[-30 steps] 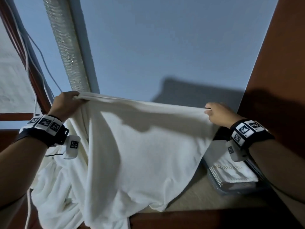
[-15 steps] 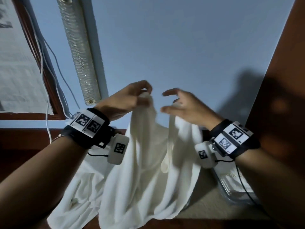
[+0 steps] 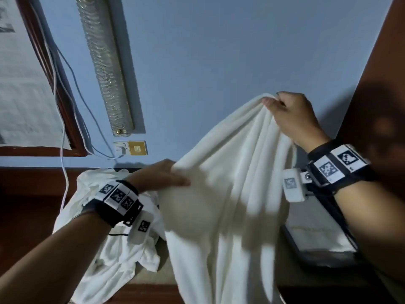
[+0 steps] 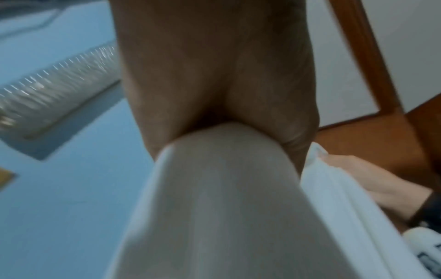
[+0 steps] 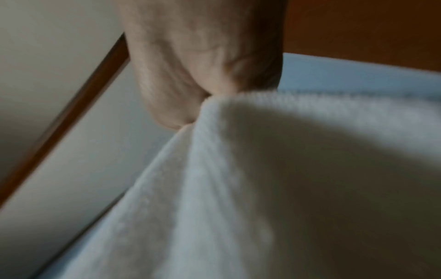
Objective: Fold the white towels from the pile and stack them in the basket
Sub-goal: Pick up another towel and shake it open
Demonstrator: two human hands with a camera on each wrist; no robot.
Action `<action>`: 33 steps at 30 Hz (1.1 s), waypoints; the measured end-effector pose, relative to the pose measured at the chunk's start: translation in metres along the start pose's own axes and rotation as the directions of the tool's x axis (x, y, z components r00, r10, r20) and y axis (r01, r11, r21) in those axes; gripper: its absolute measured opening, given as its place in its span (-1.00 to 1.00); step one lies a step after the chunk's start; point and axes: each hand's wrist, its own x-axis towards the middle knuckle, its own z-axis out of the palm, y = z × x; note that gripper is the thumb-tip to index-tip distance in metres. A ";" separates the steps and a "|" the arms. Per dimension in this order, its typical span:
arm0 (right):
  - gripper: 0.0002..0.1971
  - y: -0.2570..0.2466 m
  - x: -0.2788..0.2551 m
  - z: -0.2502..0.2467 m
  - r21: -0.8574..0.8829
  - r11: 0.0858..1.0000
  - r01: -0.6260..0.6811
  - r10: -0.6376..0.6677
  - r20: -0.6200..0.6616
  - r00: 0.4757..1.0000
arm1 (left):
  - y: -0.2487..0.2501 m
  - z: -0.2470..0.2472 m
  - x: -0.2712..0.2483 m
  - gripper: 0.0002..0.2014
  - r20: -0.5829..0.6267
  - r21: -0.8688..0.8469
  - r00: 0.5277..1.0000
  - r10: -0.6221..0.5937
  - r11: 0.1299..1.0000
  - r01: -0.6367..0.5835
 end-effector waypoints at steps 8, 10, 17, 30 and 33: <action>-0.52 0.082 -0.007 0.013 -0.264 0.953 -0.147 0.175 0.086 0.981 | -0.062 -0.039 -0.010 -0.59 0.031 -0.082 0.997 -0.067 0.994 0.070; -0.60 0.097 -0.010 0.017 -0.326 0.934 -0.147 0.182 0.079 0.980 | -0.067 -0.050 -0.013 -0.56 -0.051 -0.158 0.998 -0.032 0.987 0.024; -0.66 0.120 -0.010 0.028 -0.360 0.910 -0.208 0.249 0.070 0.966 | -0.077 -0.073 -0.011 -0.68 -0.296 -0.089 0.955 -0.023 0.996 -0.004; -0.49 0.121 -0.001 0.036 -0.346 0.918 -0.196 0.247 0.110 0.963 | -0.086 -0.103 0.001 -0.79 -0.561 -0.568 0.798 -0.222 0.804 -0.176; -0.50 0.122 -0.002 0.039 -0.353 0.914 -0.202 0.264 0.139 0.954 | -0.082 -0.105 0.004 -0.80 -0.574 -0.601 0.783 -0.241 0.773 -0.203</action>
